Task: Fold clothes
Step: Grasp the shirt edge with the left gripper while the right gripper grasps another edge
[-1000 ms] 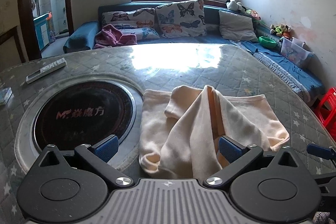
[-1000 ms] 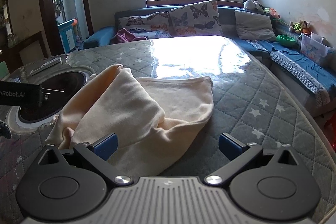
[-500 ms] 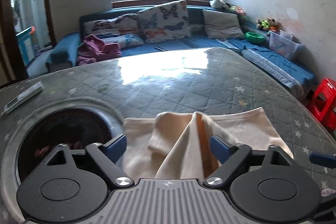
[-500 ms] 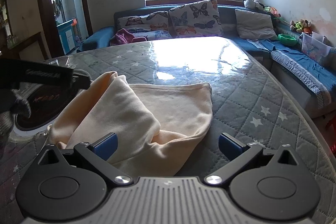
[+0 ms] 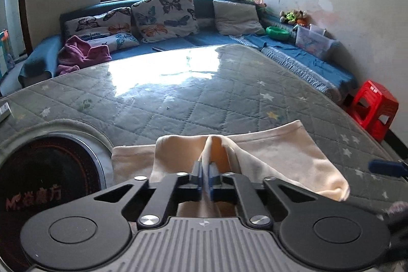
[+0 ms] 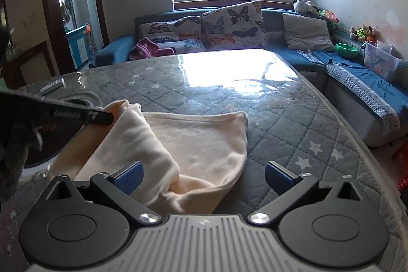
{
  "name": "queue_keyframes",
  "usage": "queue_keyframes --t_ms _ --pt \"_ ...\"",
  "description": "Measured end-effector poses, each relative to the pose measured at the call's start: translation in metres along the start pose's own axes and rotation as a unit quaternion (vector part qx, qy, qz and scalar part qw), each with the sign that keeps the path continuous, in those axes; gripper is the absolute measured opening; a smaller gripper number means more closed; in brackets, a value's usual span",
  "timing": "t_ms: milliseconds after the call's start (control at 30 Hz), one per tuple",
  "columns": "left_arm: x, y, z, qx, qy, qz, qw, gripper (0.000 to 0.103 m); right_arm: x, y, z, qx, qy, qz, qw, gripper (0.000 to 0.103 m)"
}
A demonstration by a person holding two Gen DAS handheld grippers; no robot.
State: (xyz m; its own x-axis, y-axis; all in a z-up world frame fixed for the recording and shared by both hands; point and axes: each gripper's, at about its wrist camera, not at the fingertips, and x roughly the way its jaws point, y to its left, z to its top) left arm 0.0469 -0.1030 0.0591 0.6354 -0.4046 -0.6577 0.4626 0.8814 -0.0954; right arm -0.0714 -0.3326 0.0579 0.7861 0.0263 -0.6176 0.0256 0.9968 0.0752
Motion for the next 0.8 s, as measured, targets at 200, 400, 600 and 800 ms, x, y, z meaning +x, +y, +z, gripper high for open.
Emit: queue_keyframes --t_ms 200,400,600,800 --pt "-0.031 0.005 -0.017 -0.02 -0.02 -0.012 0.9995 0.003 0.011 0.007 0.02 -0.021 -0.011 0.005 1.0 0.096" --pt "-0.058 0.009 -0.041 -0.025 -0.021 -0.02 0.9992 0.003 0.026 0.02 0.048 -0.041 -0.016 0.035 0.998 0.09" --pt "-0.069 0.012 -0.06 -0.037 -0.017 -0.022 0.9989 0.003 0.053 0.046 0.067 -0.057 0.019 0.089 0.994 0.083" --pt "-0.068 0.009 -0.068 -0.037 -0.016 -0.025 0.9989 0.003 0.074 0.085 0.07 -0.102 0.037 0.118 0.987 0.079"
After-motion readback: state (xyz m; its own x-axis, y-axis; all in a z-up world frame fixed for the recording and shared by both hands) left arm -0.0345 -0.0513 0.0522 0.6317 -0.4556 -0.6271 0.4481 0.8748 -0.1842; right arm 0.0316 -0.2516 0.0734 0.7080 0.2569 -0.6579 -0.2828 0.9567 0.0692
